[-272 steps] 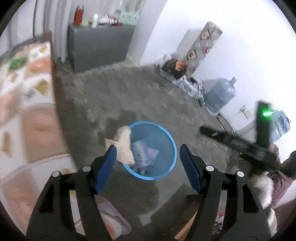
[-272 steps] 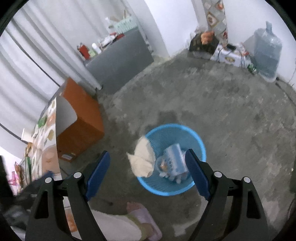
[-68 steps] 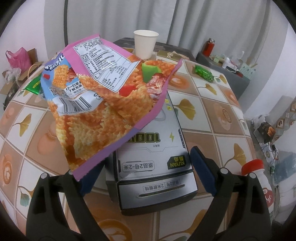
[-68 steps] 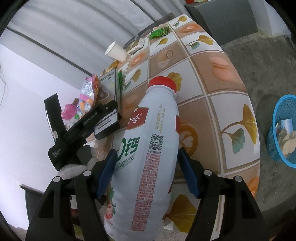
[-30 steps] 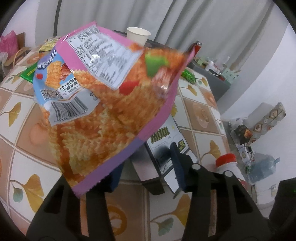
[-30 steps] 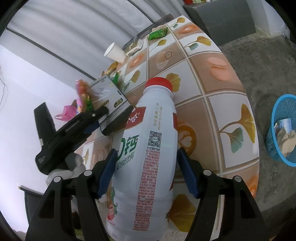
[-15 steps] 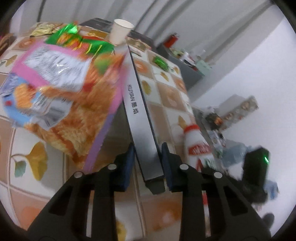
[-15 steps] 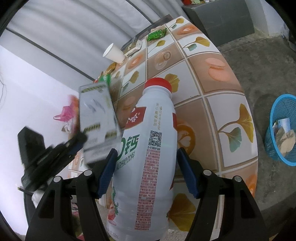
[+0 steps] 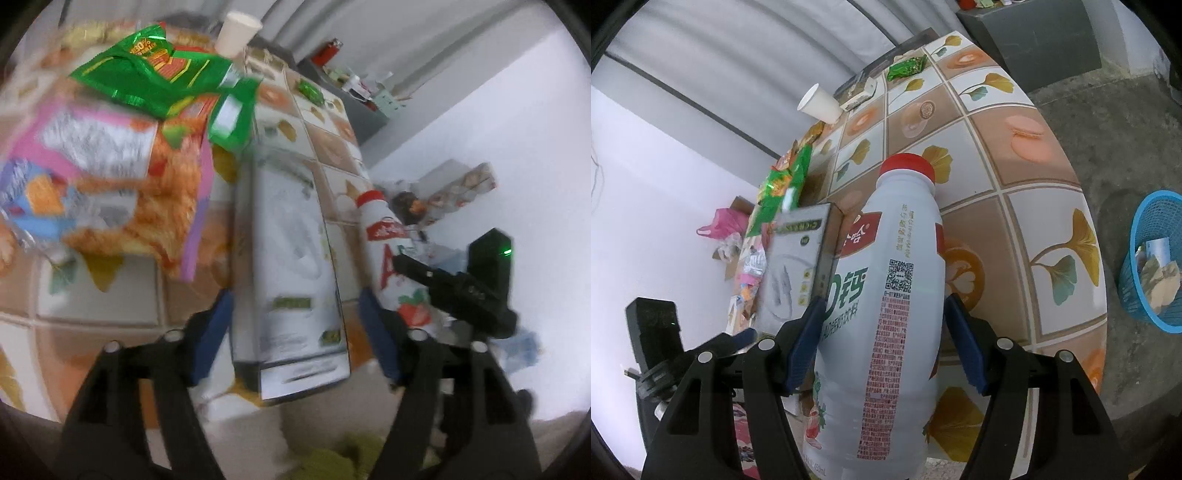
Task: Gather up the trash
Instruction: 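Grasp the white charger box with the left tool while the right tool holds the bottle, then carry the charger box and bottle over the wastebasket with both tools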
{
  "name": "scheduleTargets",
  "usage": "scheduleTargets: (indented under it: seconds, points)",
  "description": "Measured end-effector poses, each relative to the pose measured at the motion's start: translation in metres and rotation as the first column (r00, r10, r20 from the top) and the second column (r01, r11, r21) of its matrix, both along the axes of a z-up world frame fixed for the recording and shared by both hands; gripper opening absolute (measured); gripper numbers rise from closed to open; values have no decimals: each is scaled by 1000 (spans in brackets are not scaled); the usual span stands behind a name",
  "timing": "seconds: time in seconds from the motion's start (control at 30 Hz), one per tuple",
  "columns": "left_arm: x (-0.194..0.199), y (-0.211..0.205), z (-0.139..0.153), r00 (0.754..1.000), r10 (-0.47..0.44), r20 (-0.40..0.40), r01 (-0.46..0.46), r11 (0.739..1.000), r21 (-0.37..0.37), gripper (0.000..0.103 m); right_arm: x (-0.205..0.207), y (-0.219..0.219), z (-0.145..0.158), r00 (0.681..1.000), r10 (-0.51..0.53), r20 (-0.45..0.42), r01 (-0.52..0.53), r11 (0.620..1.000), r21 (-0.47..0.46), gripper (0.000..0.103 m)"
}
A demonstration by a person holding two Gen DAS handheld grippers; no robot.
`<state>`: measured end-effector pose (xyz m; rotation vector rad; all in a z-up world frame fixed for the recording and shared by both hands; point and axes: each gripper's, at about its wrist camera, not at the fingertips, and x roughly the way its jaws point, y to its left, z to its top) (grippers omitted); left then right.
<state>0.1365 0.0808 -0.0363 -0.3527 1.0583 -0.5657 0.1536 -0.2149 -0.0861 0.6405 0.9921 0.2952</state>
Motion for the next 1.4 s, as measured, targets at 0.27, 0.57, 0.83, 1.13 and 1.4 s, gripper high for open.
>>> scheduleTargets:
  seconds: [0.27, 0.57, 0.83, 1.13, 1.4]
  points:
    - [22, -64, -5, 989, -37, 143, -19, 928, 373, 83, -1, 1, 3, 1000, -4, -7, 4, 1000, -25, 65]
    - [48, -87, -21, 995, 1, 101, -40, 921, 387, 83, 6, 2, 5, 999, 20, -33, -22, 998, -63, 66]
    - [50, -95, -29, 994, 15, 104, -60, 892, 448, 84, 17, 9, 2, 998, 34, -59, -40, 995, -90, 67]
    - [48, -103, -36, 994, 1, 113, -59, 856, 513, 85, 14, 7, 1, 998, 29, -50, -33, 996, -82, 67]
    - [38, -100, -26, 992, 16, 127, -74, 879, 470, 82, 9, 0, 3, 999, 3, -38, -6, 998, -58, 63]
